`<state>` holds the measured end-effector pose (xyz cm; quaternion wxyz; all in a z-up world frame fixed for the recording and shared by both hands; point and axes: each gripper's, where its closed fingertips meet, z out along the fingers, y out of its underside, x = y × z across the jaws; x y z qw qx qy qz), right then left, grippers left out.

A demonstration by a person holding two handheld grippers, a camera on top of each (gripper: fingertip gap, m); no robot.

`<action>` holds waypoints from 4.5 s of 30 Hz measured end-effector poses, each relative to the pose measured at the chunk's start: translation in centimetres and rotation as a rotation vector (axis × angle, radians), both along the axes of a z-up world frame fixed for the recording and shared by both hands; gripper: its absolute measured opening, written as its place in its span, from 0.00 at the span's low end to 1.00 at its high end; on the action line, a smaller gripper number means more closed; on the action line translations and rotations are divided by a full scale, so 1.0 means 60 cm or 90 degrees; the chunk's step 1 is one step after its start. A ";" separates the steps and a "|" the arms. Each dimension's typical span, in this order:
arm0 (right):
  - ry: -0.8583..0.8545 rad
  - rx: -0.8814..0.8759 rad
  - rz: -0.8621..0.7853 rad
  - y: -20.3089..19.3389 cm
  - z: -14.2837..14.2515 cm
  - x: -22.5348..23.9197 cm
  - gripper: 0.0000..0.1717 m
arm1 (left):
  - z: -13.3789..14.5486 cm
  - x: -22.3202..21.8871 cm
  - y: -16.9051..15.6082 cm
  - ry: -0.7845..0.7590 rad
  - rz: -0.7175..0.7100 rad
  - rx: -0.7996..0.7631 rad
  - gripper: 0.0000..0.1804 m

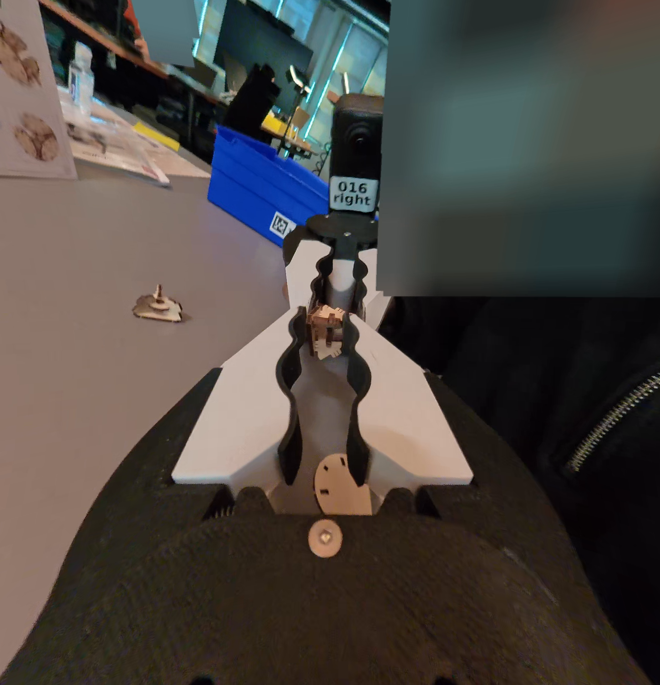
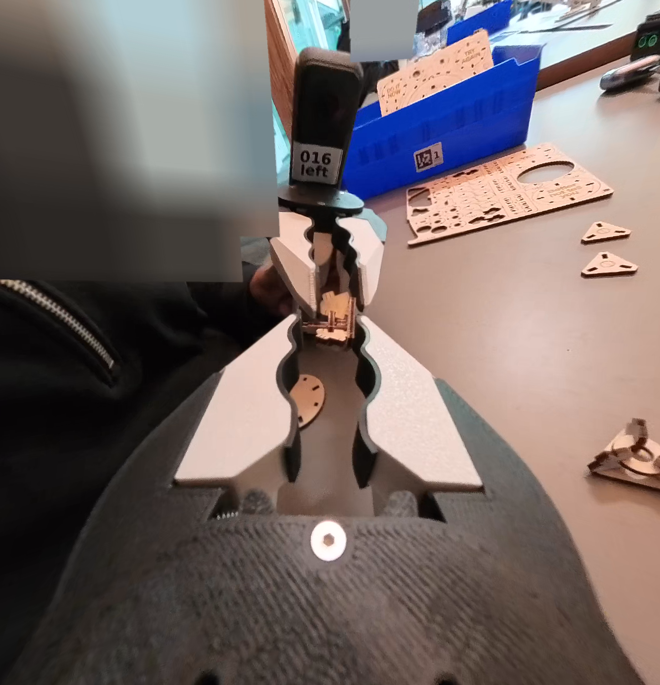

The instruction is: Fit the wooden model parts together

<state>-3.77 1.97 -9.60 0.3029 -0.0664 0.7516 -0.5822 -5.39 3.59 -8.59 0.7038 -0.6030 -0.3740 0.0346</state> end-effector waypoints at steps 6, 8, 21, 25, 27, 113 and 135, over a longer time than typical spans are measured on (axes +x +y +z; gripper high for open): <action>-0.072 -0.091 -0.111 0.001 0.071 -0.086 0.14 | 0.052 -0.011 -0.025 0.105 0.090 -0.001 0.13; -0.091 -0.151 -0.178 -0.018 0.117 -0.116 0.15 | 0.055 -0.020 -0.055 0.118 0.168 -0.042 0.19; -0.152 -0.161 -0.305 -0.089 0.094 -0.156 0.15 | 0.040 -0.018 -0.154 0.085 0.320 0.010 0.22; -0.138 -0.171 -0.324 -0.078 0.101 -0.165 0.14 | 0.042 -0.004 -0.175 0.129 0.421 -0.018 0.25; -0.129 -0.182 -0.318 -0.073 0.108 -0.158 0.14 | 0.039 -0.008 -0.181 0.134 0.450 -0.041 0.26; -0.233 -0.116 -0.200 -0.113 0.069 -0.098 0.15 | 0.011 -0.030 -0.151 0.065 0.393 -0.076 0.29; -0.208 -0.129 -0.253 -0.110 0.056 -0.127 0.15 | 0.020 -0.018 -0.093 0.101 0.255 -0.065 0.31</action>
